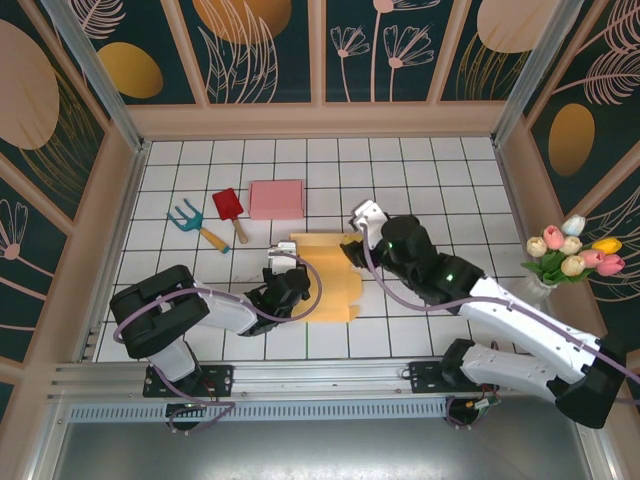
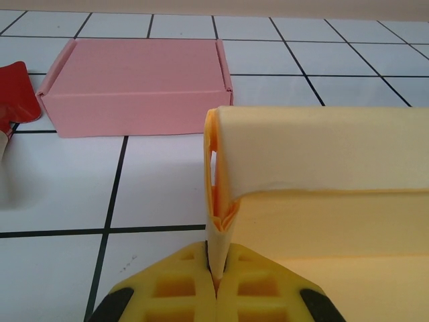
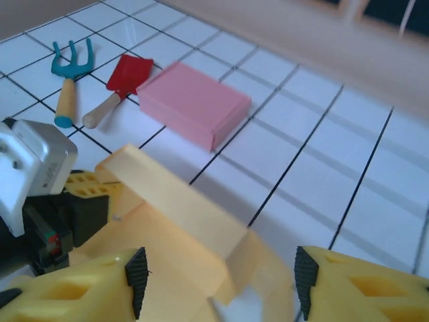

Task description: Fold the paper box

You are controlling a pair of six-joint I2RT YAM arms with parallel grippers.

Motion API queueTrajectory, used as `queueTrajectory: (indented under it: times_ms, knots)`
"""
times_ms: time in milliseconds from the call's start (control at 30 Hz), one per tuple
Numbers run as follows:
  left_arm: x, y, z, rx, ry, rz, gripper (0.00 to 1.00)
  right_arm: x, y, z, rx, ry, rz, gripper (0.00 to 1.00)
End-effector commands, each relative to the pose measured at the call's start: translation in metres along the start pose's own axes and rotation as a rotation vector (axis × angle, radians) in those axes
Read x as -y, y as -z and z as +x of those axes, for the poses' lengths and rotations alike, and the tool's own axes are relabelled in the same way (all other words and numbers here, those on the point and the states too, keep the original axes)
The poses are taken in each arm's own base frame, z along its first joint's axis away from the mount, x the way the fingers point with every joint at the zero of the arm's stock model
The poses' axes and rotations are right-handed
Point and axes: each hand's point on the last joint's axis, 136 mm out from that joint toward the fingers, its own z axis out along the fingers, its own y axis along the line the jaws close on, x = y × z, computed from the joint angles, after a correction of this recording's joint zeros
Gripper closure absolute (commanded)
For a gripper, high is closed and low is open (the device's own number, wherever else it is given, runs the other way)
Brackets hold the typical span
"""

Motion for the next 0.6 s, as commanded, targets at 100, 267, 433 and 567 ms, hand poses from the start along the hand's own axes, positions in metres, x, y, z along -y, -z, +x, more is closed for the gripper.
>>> queueTrajectory:
  times_ms: [100,267,433,567]
  knots:
    - [0.002,0.002,0.003,0.013,-0.016,0.025,1.0,0.012,0.009,0.06,-0.206,0.53,-0.297,0.36]
    - [0.004,0.003,0.004,0.008,-0.021,0.043,1.0,0.044,-0.009,0.125,-0.331,0.537,-0.289,0.36]
    - [0.007,0.002,0.006,0.003,-0.021,0.053,1.0,0.046,-0.035,0.156,-0.282,0.497,-0.319,0.37]
    - [0.011,-0.001,0.005,0.003,-0.023,0.056,1.0,0.033,-0.051,0.169,-0.258,0.492,-0.382,0.38]
